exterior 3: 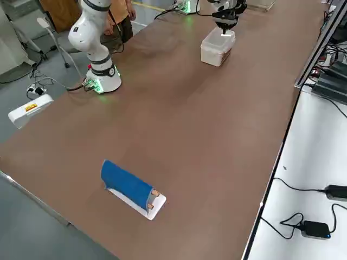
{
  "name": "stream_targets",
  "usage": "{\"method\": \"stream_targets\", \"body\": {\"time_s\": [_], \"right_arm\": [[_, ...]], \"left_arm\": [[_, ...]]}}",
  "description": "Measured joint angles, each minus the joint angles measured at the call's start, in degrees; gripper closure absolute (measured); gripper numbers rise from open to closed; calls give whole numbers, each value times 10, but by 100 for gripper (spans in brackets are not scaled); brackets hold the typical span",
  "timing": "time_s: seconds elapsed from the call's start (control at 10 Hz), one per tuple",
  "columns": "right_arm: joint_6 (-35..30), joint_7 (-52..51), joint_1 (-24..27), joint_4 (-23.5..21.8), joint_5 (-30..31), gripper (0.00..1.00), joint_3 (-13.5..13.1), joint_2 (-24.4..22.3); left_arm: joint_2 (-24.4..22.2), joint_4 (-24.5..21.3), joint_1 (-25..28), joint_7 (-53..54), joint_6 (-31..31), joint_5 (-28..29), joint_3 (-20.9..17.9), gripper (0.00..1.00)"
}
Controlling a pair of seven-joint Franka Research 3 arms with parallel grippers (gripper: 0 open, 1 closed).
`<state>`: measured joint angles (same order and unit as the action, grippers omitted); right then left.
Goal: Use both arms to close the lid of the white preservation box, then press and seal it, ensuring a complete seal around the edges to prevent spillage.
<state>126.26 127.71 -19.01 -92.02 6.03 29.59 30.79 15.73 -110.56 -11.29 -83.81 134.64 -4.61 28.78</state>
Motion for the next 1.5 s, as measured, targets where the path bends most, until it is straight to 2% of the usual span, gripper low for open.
{"method": "stream_targets", "body": {"time_s": [0.1,0.3,0.5,0.6,0.8,1.0,1.3,1.5], "right_arm": [[-24,-31,13,0,-5,99,0,-11],[-70,-139,56,0,-72,99,-6,-38],[-117,-236,82,-2,-134,99,-44,-58],[-127,-276,83,-9,-166,99,-69,-62],[-129,-383,82,-50,-266,99,-124,-72],[-122,-476,83,-106,-365,99,-168,-88],[-58,-557,79,-188,-483,99,-173,-95],[-45,-625,79,-234,-540,99,-181,-95]], "left_arm": [[10,12,-9,-11,0,0,0,99],[24,30,-21,-29,0,0,0,99],[54,59,-49,-64,0,6,0,99],[84,90,-69,-87,0,17,-1,99],[151,153,-114,-150,1,77,-2,99],[181,177,-134,-169,1,101,-2,99],[197,179,-146,-170,0,106,-7,99],[202,185,-160,-177,-1,114,-18,99]]}}
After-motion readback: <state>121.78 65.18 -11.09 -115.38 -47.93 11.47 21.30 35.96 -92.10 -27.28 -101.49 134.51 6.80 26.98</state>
